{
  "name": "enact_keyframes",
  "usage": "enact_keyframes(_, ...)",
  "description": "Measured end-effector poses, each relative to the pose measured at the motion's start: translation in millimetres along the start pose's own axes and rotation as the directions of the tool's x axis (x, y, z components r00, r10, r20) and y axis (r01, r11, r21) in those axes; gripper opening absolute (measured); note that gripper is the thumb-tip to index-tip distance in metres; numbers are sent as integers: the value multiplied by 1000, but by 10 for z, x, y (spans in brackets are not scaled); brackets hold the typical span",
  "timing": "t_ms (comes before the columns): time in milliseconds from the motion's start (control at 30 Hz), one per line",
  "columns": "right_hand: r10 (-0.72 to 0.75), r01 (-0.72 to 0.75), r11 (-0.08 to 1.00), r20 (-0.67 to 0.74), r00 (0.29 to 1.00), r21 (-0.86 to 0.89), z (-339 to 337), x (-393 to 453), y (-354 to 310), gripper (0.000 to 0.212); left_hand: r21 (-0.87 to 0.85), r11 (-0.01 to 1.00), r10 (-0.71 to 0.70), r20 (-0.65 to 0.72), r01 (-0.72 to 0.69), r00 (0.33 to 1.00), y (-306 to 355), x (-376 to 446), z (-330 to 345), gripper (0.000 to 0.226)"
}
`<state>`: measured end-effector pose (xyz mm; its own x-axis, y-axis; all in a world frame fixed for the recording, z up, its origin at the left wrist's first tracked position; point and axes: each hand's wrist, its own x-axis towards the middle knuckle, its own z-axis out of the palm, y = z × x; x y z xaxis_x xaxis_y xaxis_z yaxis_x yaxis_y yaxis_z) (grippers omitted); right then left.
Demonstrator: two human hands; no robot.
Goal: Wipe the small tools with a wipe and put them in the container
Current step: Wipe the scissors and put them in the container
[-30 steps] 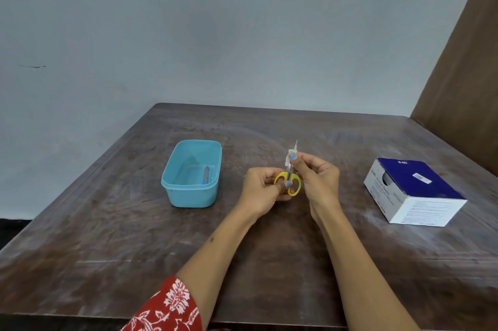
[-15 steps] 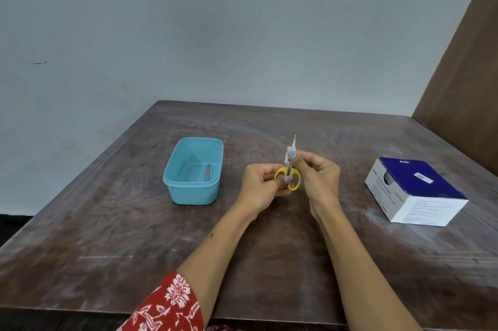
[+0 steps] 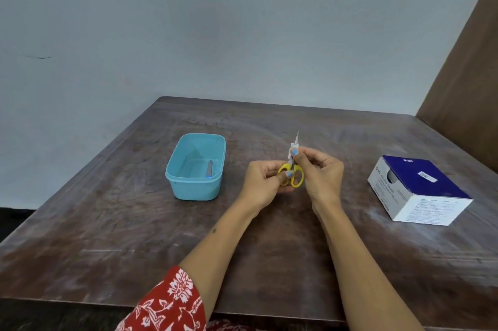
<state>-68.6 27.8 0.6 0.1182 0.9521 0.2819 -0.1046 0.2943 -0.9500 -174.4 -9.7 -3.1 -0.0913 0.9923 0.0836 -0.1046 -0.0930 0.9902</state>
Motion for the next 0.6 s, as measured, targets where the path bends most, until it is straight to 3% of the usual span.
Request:
enact_keyframes(167, 2, 1, 999, 55, 999, -45, -9, -9, 28, 7, 11, 1000, 19, -50, -18, 999, 9, 18, -16, 23)
enact_keyframes(367, 5, -5, 999, -12, 1000, 36, -15, 5, -15, 6, 36, 999, -11, 22, 10, 1000, -3, 0, -4, 23)
enact_keyframes(600, 1, 4, 996, 54, 999, -84, -23, 1, 31, 13, 15, 1000, 11, -37, -10, 999, 9, 3, -29, 23)
